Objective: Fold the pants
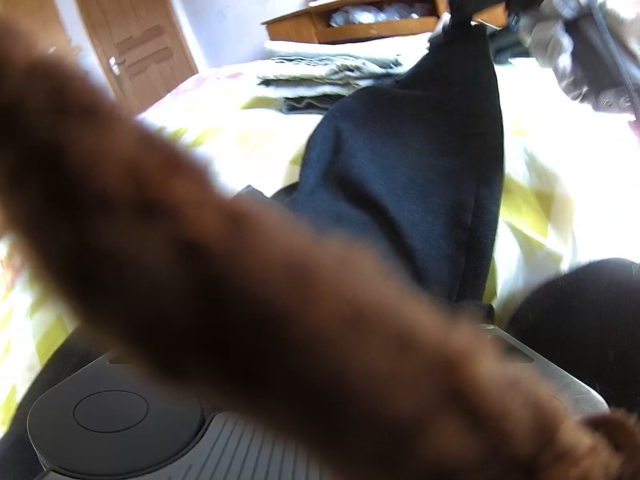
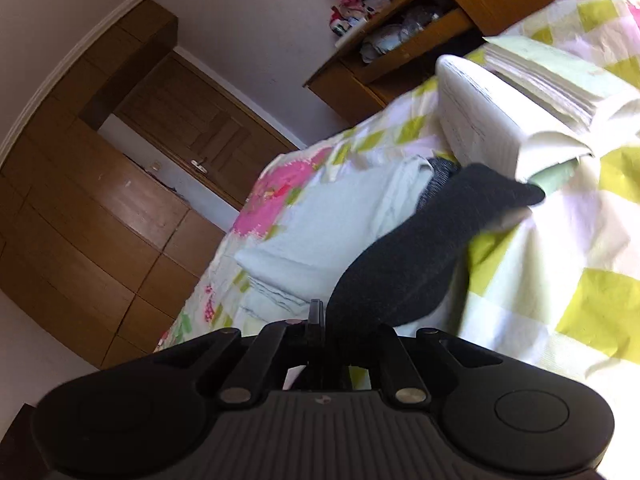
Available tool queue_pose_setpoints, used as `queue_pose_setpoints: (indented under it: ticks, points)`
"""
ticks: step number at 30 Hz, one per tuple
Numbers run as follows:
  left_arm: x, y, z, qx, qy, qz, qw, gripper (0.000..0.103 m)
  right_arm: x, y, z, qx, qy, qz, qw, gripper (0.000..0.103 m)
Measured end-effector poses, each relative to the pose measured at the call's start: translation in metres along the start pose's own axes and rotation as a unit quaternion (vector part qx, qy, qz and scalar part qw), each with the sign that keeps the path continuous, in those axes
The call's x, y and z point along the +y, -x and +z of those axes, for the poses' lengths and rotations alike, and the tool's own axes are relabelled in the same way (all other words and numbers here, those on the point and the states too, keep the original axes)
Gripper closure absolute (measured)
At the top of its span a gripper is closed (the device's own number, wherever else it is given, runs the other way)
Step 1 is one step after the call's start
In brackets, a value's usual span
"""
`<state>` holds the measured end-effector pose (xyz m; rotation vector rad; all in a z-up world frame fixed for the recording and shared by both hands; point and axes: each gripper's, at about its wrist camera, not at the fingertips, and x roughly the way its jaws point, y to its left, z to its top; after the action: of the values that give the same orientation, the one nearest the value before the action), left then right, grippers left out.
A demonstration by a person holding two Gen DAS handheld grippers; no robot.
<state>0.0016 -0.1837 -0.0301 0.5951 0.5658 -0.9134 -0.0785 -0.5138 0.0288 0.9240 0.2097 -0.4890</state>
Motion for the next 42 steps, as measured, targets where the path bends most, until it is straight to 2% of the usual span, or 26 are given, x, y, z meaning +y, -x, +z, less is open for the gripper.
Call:
queue_pose_setpoints:
  ticks: [2, 4, 7, 8, 11, 13, 15, 18, 19, 21, 24, 27, 29, 33, 36, 40, 41, 42]
  points:
    - [0.006, 0.010, 0.002, -0.018, 0.004, 0.002, 0.9998, 0.044, 0.043, 0.016, -0.004, -0.021, 0.069, 0.031, 0.997, 0.080]
    - [0.015, 0.025, -0.001, -0.028, -0.005, 0.015, 0.9995, 0.044, 0.093, 0.028, -0.021, -0.026, 0.135, 0.068, 0.988, 0.080]
    - [0.042, 0.053, -0.017, -0.033, 0.004, 0.035, 0.9988, 0.044, 0.173, 0.033, -0.067, -0.020, 0.255, 0.125, 0.959, 0.081]
    - [0.052, 0.062, -0.025, -0.030, 0.010, 0.044, 0.9985, 0.044, 0.199, 0.032, -0.092, -0.001, 0.288, 0.153, 0.945, 0.081]
    - [0.084, 0.096, -0.059, -0.019, 0.035, 0.079, 0.9961, 0.045, 0.258, 0.029, -0.179, 0.068, 0.385, 0.215, 0.895, 0.081]
    - [0.103, 0.121, -0.086, -0.002, 0.062, 0.104, 0.9926, 0.045, 0.284, 0.026, -0.252, 0.123, 0.449, 0.244, 0.851, 0.080]
    - [0.117, 0.141, -0.110, 0.016, 0.089, 0.123, 0.9883, 0.045, 0.298, 0.018, -0.316, 0.183, 0.502, 0.252, 0.807, 0.080]
    - [0.129, 0.164, -0.140, 0.042, 0.124, 0.145, 0.9808, 0.045, 0.293, 0.007, -0.386, 0.190, 0.584, 0.245, 0.750, 0.075]
    - [0.131, 0.168, -0.146, 0.046, 0.130, 0.149, 0.9792, 0.045, 0.290, 0.004, -0.396, 0.200, 0.597, 0.239, 0.739, 0.073]
    - [0.132, 0.172, -0.152, 0.046, 0.142, 0.151, 0.9772, 0.045, 0.281, 0.002, -0.405, 0.221, 0.598, 0.232, 0.735, 0.072]
    - [0.133, 0.171, -0.152, 0.033, 0.157, 0.143, 0.9766, 0.041, 0.269, 0.004, -0.402, 0.222, 0.613, 0.218, 0.726, 0.072]
    - [0.135, 0.168, -0.150, 0.024, 0.163, 0.141, 0.9762, 0.040, 0.258, 0.008, -0.381, 0.234, 0.597, 0.215, 0.737, 0.072]
    - [0.134, 0.171, -0.150, 0.021, 0.161, 0.146, 0.9758, 0.040, 0.255, 0.012, -0.374, 0.227, 0.601, 0.214, 0.736, 0.072]
    - [0.138, 0.182, -0.158, 0.018, 0.167, 0.164, 0.9721, 0.040, 0.263, 0.020, -0.376, 0.208, 0.619, 0.228, 0.722, 0.072]
    - [0.143, 0.187, -0.159, 0.014, 0.170, 0.178, 0.9692, 0.040, 0.273, 0.025, -0.391, 0.171, 0.662, 0.247, 0.686, 0.064]
    - [0.149, 0.201, -0.160, 0.005, 0.168, 0.199, 0.9654, 0.040, 0.275, 0.032, -0.399, 0.194, 0.686, 0.289, 0.638, 0.064]
    - [0.150, 0.205, -0.160, 0.000, 0.168, 0.203, 0.9648, 0.040, 0.271, 0.037, -0.399, 0.196, 0.694, 0.304, 0.622, 0.064]
    - [0.151, 0.209, -0.160, -0.005, 0.168, 0.207, 0.9638, 0.040, 0.267, 0.041, -0.400, 0.195, 0.703, 0.308, 0.611, 0.069]
